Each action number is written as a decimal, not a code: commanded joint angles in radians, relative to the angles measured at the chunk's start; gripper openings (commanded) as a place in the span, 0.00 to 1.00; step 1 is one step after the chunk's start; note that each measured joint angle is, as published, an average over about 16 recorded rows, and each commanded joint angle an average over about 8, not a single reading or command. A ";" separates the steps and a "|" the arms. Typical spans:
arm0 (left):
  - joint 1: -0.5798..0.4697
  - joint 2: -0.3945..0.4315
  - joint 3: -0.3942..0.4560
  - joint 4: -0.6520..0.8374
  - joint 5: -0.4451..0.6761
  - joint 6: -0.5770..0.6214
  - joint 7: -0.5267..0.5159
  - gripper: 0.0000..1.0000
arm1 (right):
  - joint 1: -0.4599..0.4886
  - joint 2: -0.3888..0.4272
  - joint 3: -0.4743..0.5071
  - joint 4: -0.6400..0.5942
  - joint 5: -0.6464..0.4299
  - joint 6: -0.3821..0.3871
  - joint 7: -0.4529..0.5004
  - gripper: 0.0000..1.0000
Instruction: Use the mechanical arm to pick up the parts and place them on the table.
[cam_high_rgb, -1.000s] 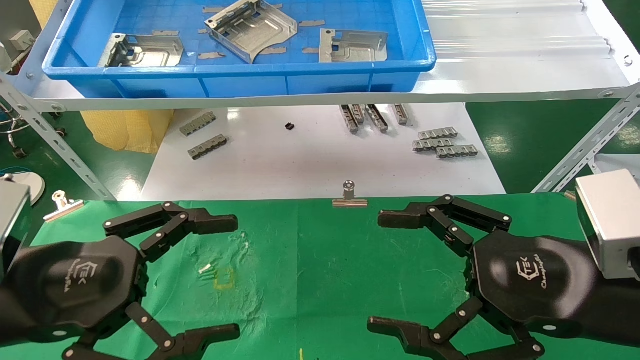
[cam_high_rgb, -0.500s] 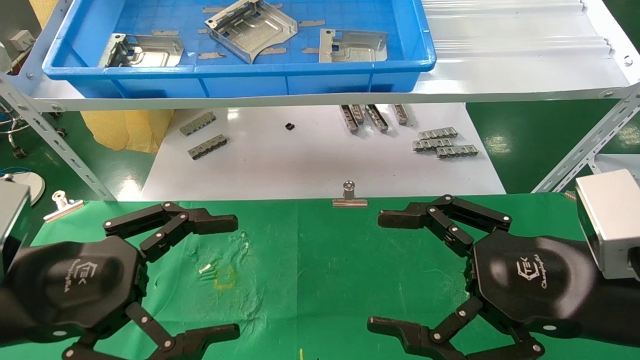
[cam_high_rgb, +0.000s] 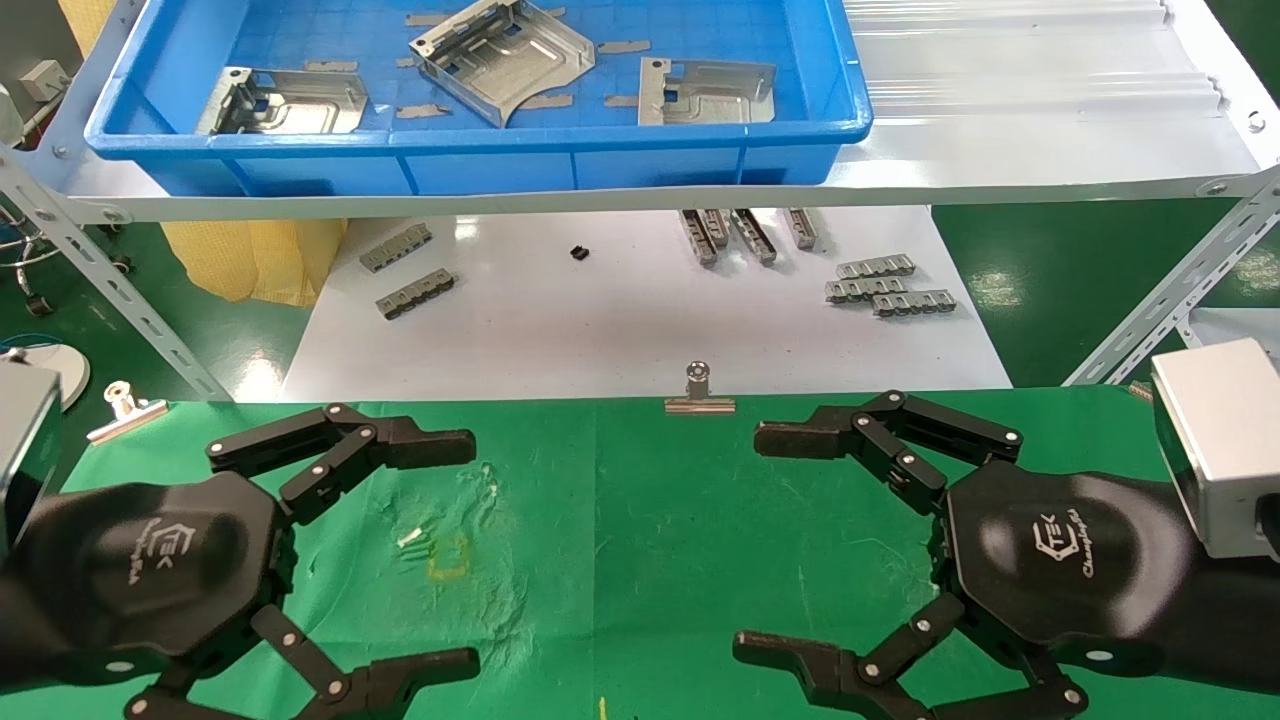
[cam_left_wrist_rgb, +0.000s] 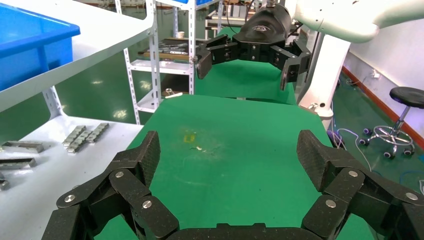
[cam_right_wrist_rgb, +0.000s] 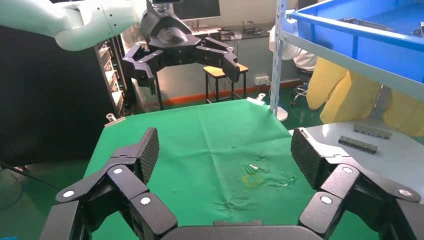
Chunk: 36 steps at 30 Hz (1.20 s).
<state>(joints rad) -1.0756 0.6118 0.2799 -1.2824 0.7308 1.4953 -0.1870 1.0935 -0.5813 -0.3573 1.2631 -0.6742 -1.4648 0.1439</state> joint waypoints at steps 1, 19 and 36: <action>0.000 0.000 0.000 0.000 0.000 0.000 0.000 1.00 | 0.000 0.000 0.000 0.000 0.000 0.000 0.000 0.00; 0.000 0.000 0.000 0.000 0.000 0.000 0.000 1.00 | 0.000 0.000 0.000 0.000 0.000 0.000 0.000 0.00; 0.000 0.000 0.000 0.000 0.000 0.000 0.000 1.00 | 0.000 0.000 0.000 0.000 0.000 0.000 0.000 0.00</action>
<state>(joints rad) -1.0834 0.6138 0.2808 -1.2823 0.7336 1.4937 -0.1891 1.0935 -0.5813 -0.3573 1.2630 -0.6742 -1.4648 0.1439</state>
